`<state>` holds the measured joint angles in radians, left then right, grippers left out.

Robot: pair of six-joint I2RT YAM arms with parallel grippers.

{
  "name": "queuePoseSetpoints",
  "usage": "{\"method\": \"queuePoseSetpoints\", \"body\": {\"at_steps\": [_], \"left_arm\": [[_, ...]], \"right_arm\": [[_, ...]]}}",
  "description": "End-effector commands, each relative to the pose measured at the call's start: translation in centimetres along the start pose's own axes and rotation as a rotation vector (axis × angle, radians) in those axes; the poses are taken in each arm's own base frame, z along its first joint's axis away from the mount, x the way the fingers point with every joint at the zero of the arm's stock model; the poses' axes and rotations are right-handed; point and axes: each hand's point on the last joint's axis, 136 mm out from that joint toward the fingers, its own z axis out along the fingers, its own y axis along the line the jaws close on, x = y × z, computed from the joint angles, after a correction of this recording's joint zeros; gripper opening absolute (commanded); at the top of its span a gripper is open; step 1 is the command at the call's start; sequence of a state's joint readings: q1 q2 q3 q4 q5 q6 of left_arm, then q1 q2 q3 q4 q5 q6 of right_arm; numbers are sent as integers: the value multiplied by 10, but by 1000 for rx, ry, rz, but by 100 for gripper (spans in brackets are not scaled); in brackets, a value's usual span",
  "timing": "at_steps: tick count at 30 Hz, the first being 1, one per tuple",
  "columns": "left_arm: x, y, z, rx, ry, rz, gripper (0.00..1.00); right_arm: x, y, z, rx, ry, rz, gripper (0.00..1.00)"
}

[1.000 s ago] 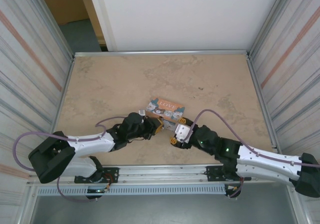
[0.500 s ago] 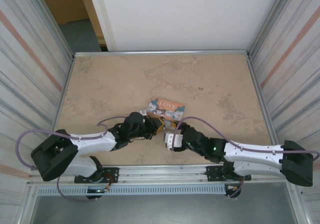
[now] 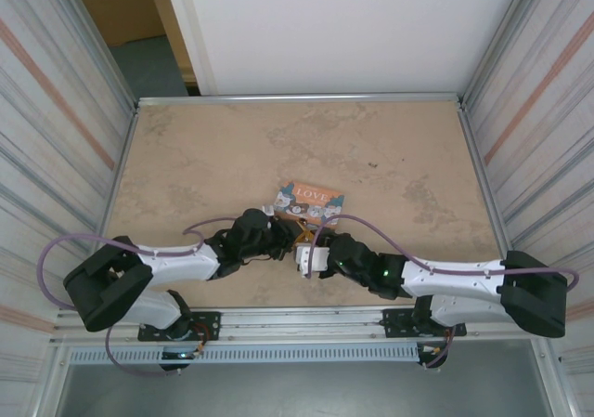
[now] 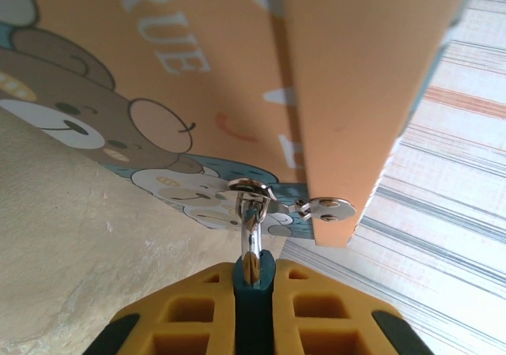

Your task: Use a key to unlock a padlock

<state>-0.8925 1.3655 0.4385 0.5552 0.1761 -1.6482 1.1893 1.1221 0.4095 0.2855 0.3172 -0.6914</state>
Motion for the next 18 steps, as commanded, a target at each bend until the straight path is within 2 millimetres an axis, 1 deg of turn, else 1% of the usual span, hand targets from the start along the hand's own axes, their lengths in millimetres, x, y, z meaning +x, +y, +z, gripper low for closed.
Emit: {"method": "queuePoseSetpoints", "body": {"at_steps": [1, 5, 18], "left_arm": [[6, -28, 1, 81, 21, 13, 0], [6, -27, 1, 77, 22, 13, 0], [7, -26, 2, 75, 26, 11, 0]], "right_arm": [[-10, -11, 2, 28, -23, 25, 37], [-10, -11, 2, 26, -25, 40, 31], [-4, -11, 11, 42, 2, 62, 19]]}}
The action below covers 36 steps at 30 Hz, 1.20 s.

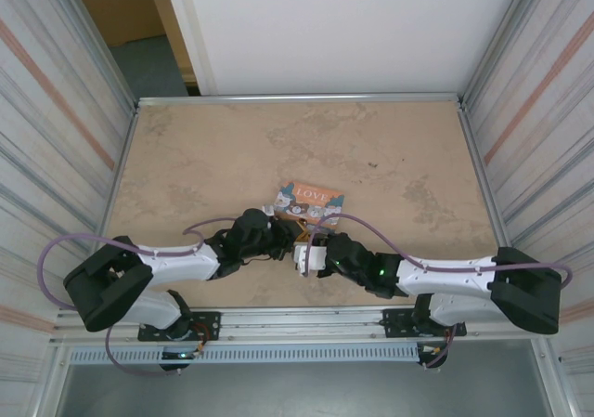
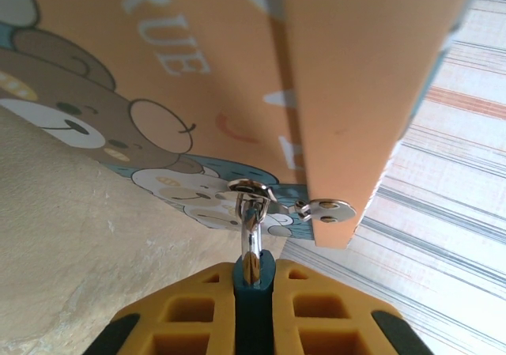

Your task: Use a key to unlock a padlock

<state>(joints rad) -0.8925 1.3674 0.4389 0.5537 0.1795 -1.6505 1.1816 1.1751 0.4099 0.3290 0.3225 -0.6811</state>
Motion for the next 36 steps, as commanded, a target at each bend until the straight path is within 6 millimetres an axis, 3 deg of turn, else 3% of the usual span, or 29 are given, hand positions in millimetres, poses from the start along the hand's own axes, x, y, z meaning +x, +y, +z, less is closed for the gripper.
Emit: {"method": "queuePoseSetpoints", "body": {"at_steps": [1, 13, 31, 36], "left_arm": [[6, -26, 2, 77, 24, 14, 0], [8, -25, 4, 78, 32, 17, 0], [10, -18, 12, 81, 35, -4, 0], [12, -11, 16, 72, 35, -12, 0]], "right_arm": [[-9, -13, 3, 39, -12, 54, 17], [1, -20, 7, 78, 25, 134, 0], [3, -35, 10, 227, -114, 755, 0], [6, -24, 22, 227, -97, 777, 0]]}}
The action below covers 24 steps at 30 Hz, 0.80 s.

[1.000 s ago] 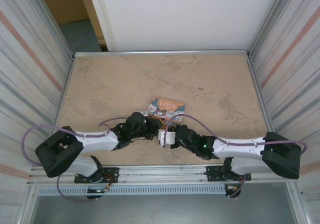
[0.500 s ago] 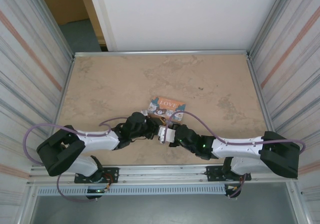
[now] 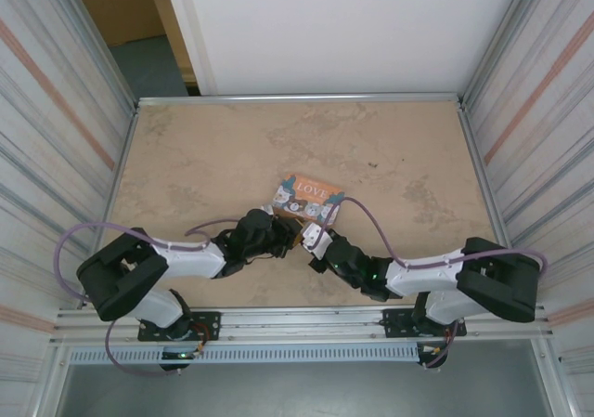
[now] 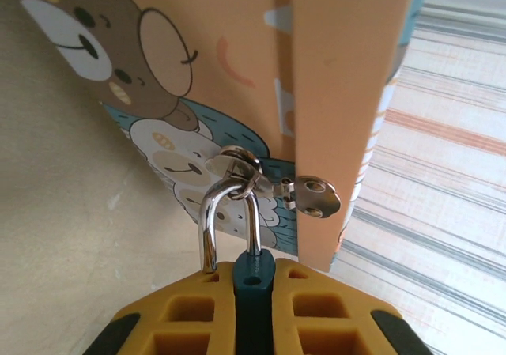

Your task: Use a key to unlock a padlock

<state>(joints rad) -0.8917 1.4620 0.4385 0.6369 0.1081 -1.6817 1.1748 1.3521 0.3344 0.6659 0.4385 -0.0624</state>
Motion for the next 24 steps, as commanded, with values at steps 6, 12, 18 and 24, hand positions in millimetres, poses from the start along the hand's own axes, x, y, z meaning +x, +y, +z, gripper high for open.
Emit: {"method": "queuePoseSetpoints", "body": {"at_steps": [6, 12, 18, 24], "left_arm": [[27, -9, 7, 57, 102, 13, 0], [23, 2, 13, 37, 86, 16, 0], [20, 8, 15, 13, 71, 45, 24], [17, 5, 7, -13, 46, 104, 46]], "right_arm": [[-1, 0, 11, 45, -32, 86, 0], [18, 2, 14, 8, 15, 91, 0], [32, 10, 14, -59, 56, 151, 0], [41, 11, 10, -109, 81, 244, 0]]}}
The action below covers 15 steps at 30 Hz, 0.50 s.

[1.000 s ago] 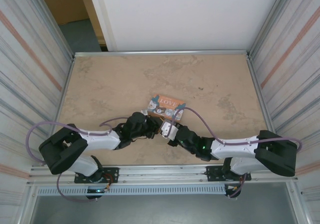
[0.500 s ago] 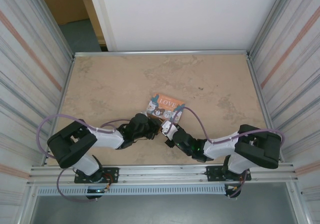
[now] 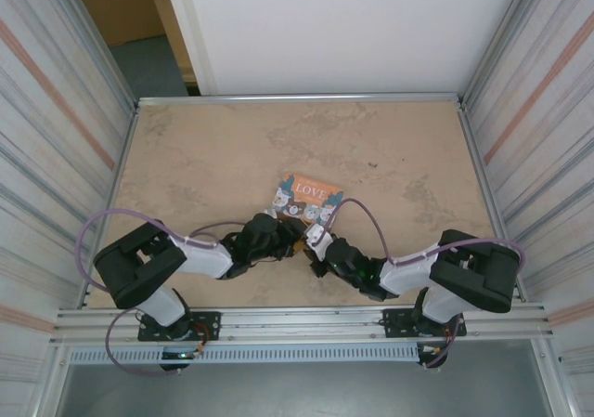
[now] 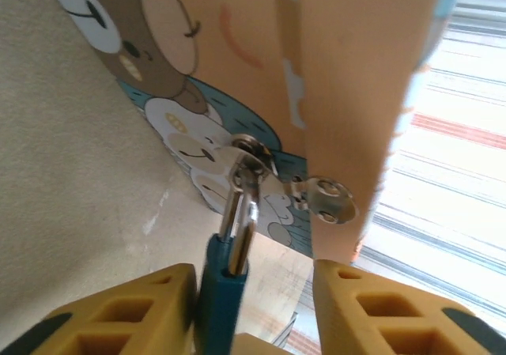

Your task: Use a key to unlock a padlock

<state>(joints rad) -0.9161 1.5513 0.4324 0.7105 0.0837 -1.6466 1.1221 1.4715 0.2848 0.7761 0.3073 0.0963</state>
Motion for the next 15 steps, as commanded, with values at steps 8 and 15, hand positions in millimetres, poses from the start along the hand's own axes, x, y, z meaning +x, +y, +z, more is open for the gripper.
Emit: {"method": "queuePoseSetpoints", "body": {"at_steps": [8, 15], "left_arm": [[4, -33, -39, -30, -36, 216, 59], [-10, -52, -72, -62, -138, 351, 61]], "right_arm": [[1, -17, -16, -63, 5, 250, 0], [4, -30, -28, -128, 57, 458, 0]]}}
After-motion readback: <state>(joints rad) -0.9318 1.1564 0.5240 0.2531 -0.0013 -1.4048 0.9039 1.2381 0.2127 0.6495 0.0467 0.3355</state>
